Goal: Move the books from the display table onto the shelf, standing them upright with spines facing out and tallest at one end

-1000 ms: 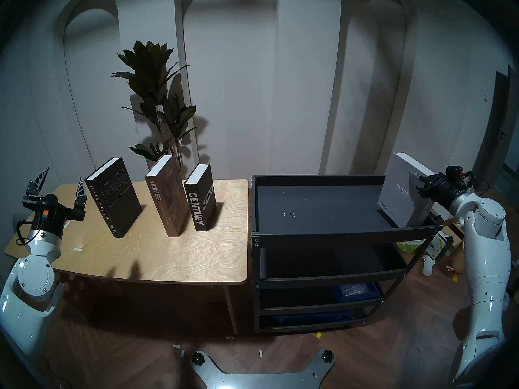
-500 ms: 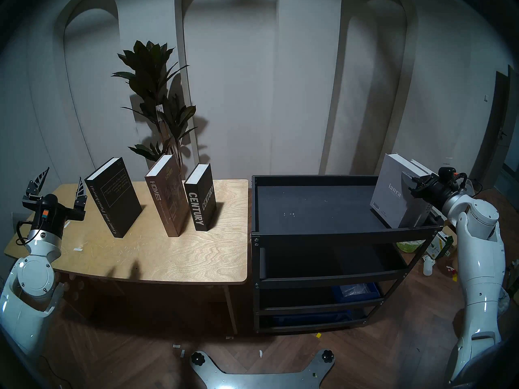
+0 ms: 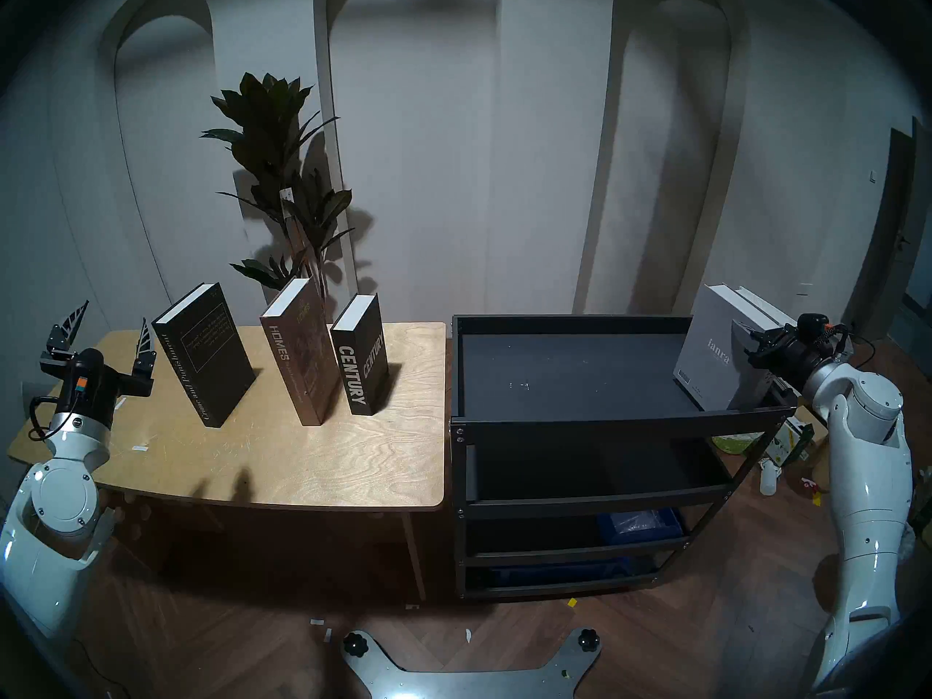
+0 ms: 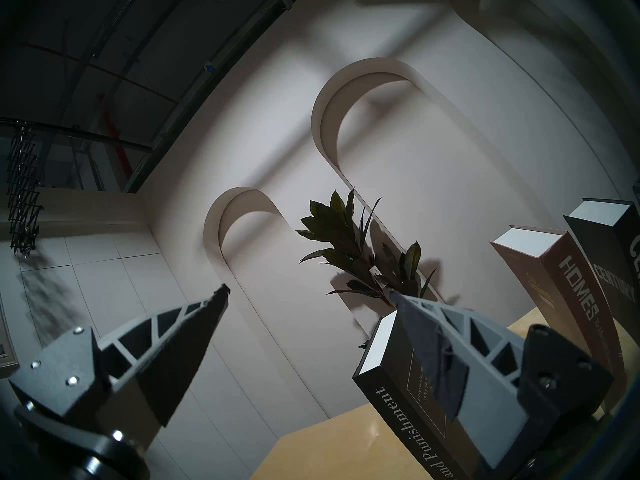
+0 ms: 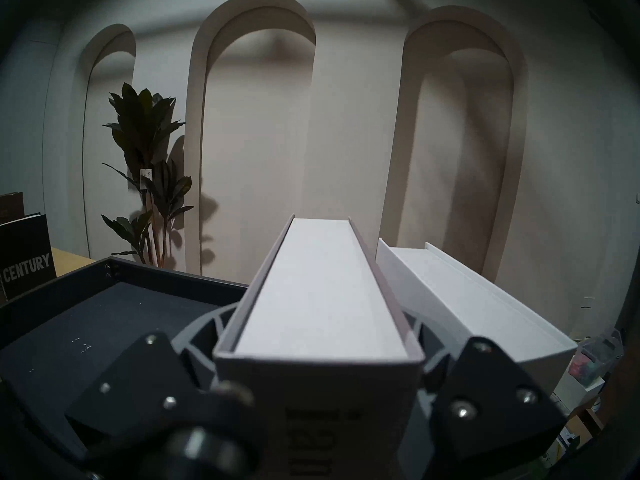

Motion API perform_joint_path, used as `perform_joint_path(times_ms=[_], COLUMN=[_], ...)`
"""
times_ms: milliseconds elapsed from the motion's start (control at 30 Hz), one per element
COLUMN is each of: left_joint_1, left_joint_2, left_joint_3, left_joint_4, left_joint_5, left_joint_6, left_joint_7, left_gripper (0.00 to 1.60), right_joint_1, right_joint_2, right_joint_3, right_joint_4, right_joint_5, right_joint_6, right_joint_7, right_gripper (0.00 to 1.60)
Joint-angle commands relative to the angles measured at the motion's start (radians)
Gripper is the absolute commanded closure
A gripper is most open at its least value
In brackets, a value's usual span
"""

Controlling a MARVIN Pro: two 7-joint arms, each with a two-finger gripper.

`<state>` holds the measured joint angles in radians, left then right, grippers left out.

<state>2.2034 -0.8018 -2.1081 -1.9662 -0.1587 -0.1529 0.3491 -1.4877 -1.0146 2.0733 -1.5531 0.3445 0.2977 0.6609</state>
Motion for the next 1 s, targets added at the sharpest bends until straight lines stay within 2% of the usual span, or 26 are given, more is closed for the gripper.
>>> perform_joint_path(times_ms=[0, 367, 400, 467, 500, 667, 700, 733, 767, 800, 833, 867, 967], left_joint_1=[0.0, 0.0, 0.0, 0.0, 0.0, -0.001, -0.001, -0.001, -0.001, -0.001, -0.001, -0.001, -0.001], left_joint_2=[0.002, 0.002, 0.002, 0.002, 0.002, 0.002, 0.002, 0.002, 0.002, 0.002, 0.002, 0.002, 0.002], left_joint_3=[-0.016, -0.016, -0.016, -0.016, -0.016, -0.016, -0.016, -0.016, -0.016, -0.016, -0.016, -0.015, -0.015], left_joint_4=[-0.011, -0.011, -0.011, -0.011, -0.011, -0.011, -0.011, -0.011, -0.011, -0.011, -0.011, -0.011, -0.011], left_joint_5=[0.002, 0.002, 0.002, 0.002, 0.002, 0.002, 0.002, 0.002, 0.002, 0.002, 0.003, 0.003, 0.003], left_joint_6=[-0.004, -0.004, -0.004, -0.004, -0.004, -0.004, -0.004, -0.004, -0.004, -0.004, -0.004, -0.004, -0.004], left_joint_7=[0.0, 0.0, 0.0, 0.0, 0.0, 0.0, 0.001, 0.001, 0.001, 0.001, 0.001, 0.001, 0.001], left_gripper=[0.0, 0.0, 0.0, 0.0, 0.0, 0.0, 0.0, 0.0, 0.0, 0.0, 0.0, 0.0, 0.0], right_joint_1=[-0.006, -0.006, -0.002, 0.001, 0.004, 0.014, 0.015, 0.016, 0.016, 0.018, 0.021, 0.023, 0.031], right_joint_2=[-0.003, -0.003, 0.0, 0.003, 0.004, 0.008, 0.007, 0.008, 0.008, 0.008, 0.009, 0.009, 0.01], right_joint_3=[0.008, 0.007, 0.006, 0.004, 0.002, -0.005, -0.006, -0.006, -0.006, -0.007, -0.01, -0.012, -0.019], right_joint_4=[-0.019, 0.0, 0.004, 0.008, 0.01, 0.017, 0.017, 0.018, 0.018, 0.018, 0.02, 0.02, 0.02], right_joint_5=[-0.002, -0.007, -0.006, -0.006, -0.006, -0.004, -0.003, -0.003, -0.003, -0.003, -0.003, -0.002, -0.002], right_joint_6=[-0.014, -0.02, -0.021, -0.022, -0.022, -0.021, -0.021, -0.021, -0.021, -0.021, -0.021, -0.02, -0.02], right_joint_7=[-0.003, -0.015, -0.017, -0.018, -0.019, -0.02, -0.021, -0.021, -0.021, -0.022, -0.022, -0.023, -0.025], right_gripper=[1.6, 1.6, 1.55, 1.11, 1.02, 0.83, 0.71, 0.5, 0.5, 0.42, 0.12, 0.03, 0.0])
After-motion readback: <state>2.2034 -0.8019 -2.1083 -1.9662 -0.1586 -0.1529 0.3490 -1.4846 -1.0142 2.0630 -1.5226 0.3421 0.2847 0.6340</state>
